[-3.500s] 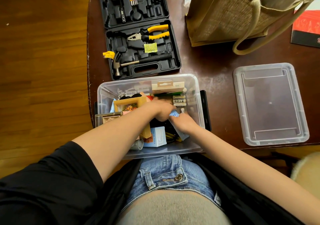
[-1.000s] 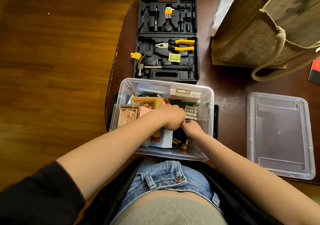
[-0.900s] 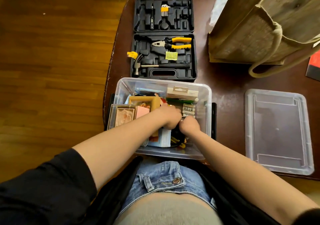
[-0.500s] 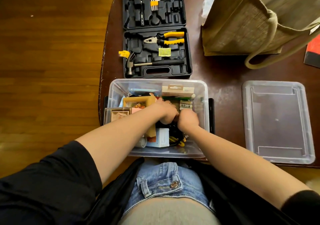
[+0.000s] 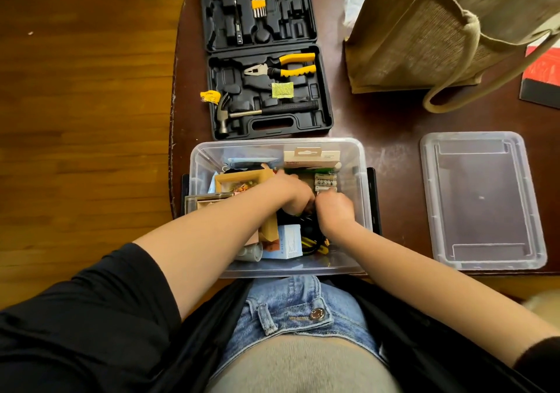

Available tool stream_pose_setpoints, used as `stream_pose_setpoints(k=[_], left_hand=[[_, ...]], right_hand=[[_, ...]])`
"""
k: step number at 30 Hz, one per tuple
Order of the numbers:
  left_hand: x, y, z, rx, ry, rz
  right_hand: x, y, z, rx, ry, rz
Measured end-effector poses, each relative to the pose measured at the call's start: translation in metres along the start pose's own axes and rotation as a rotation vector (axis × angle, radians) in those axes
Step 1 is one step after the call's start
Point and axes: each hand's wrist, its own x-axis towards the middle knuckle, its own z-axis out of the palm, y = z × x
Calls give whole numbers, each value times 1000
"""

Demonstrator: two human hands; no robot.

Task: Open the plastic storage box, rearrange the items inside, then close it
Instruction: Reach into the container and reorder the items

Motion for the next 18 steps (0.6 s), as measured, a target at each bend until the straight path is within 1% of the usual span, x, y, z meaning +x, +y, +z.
stream_pose_setpoints(k=[2, 5, 8, 11, 13, 15, 18], left_hand=[[-1, 1, 0, -3, 6, -22], [-5, 2, 0, -3, 11, -23], [-6, 1, 1, -8, 20, -23], [-4, 0, 2, -4, 31, 5], [-1, 0, 4, 8, 42, 26], [1, 0, 5, 14, 48, 29], [3, 0, 7, 23, 53, 23]], right_hand=[[-4, -1, 0, 40, -48, 18], [-11, 1, 0, 55, -93, -16], [-12, 5, -3, 10, -126, -74], [-9, 9, -3, -83, -183, -171], [-9, 9, 1, -170, -175, -206], [-10, 9, 7, -251, -114, -230], [-6, 9, 11, -321, -80, -252]])
